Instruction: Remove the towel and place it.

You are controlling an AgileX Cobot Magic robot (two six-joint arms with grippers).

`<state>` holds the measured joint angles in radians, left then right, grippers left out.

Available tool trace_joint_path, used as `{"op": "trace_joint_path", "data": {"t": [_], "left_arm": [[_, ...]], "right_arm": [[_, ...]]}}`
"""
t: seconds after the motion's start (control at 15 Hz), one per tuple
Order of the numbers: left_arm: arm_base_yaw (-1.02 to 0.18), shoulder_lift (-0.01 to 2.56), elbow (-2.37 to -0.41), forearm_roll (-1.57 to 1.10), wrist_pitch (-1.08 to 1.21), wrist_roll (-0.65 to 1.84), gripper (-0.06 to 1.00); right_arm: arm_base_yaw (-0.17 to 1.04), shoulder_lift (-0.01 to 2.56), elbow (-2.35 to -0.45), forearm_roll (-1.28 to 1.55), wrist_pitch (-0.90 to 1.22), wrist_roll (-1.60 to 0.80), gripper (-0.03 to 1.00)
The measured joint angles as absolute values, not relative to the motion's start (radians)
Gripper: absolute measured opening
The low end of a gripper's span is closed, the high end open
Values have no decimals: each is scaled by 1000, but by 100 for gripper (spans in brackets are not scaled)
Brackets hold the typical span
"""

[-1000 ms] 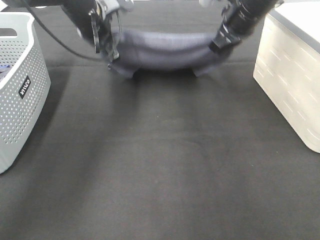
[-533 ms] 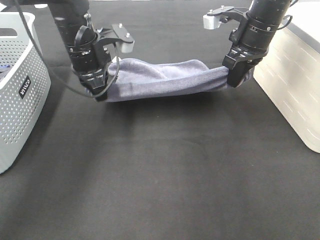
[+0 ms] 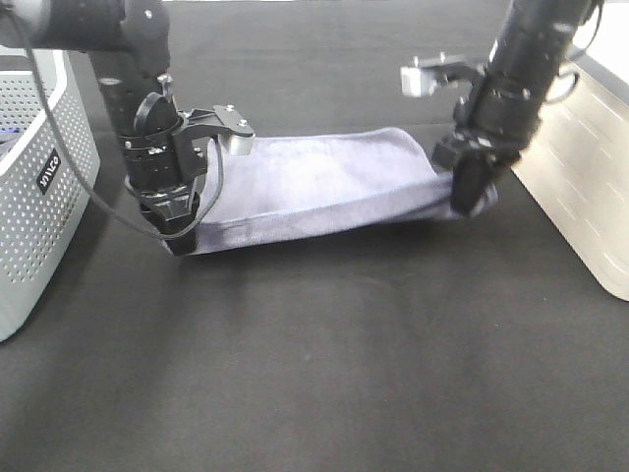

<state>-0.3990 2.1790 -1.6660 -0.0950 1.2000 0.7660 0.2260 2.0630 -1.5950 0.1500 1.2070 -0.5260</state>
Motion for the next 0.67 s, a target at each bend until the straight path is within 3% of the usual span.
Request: {"op": "trace_joint_path", "data": {"t": [0.33, 0.67], "left_arm": [[-399, 2148, -1620, -130, 1198, 763, 0], [-403, 2101, -1446, -163, 1195, 763, 0]], "right_arm": [[226, 2037, -1434, 163, 1206, -491, 0], [227, 2036, -1347, 207, 1203, -491, 0]]}}
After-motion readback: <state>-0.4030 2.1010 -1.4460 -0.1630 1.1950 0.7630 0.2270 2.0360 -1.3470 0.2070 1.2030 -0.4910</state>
